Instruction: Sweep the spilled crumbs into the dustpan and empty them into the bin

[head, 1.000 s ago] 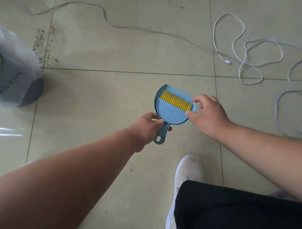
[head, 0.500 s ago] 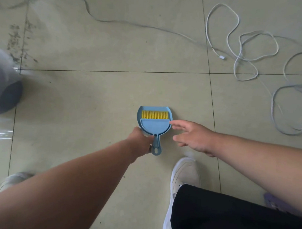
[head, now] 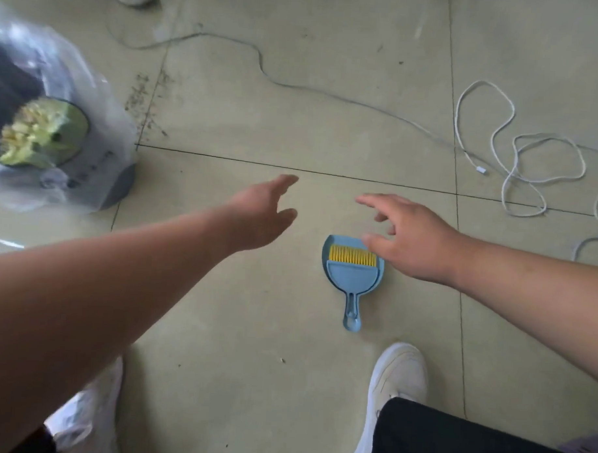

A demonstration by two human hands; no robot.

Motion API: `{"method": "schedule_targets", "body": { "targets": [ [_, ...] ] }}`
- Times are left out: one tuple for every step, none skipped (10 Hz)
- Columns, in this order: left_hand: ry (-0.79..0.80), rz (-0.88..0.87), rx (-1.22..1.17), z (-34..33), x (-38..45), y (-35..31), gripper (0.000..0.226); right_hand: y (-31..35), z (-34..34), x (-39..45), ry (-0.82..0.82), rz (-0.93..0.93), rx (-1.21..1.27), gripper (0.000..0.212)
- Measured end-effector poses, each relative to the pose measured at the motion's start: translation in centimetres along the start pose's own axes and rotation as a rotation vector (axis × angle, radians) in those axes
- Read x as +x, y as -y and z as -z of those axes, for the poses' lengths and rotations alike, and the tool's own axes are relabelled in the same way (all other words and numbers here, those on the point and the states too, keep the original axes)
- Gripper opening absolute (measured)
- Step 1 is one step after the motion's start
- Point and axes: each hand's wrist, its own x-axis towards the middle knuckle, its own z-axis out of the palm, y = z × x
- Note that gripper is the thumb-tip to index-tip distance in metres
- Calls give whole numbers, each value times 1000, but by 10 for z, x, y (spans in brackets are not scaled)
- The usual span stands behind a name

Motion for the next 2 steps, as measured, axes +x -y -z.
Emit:
{"method": "schedule_targets", "body": {
  "targets": [
    [-190, -161, 42, 79, 6, -2, 74, 52, 51, 33, -124, 154, -35, 67],
    [-385, -219, 48, 159, 19, -21, 58, 106, 103, 76, -288, 298, -83, 47]
  ]
}}
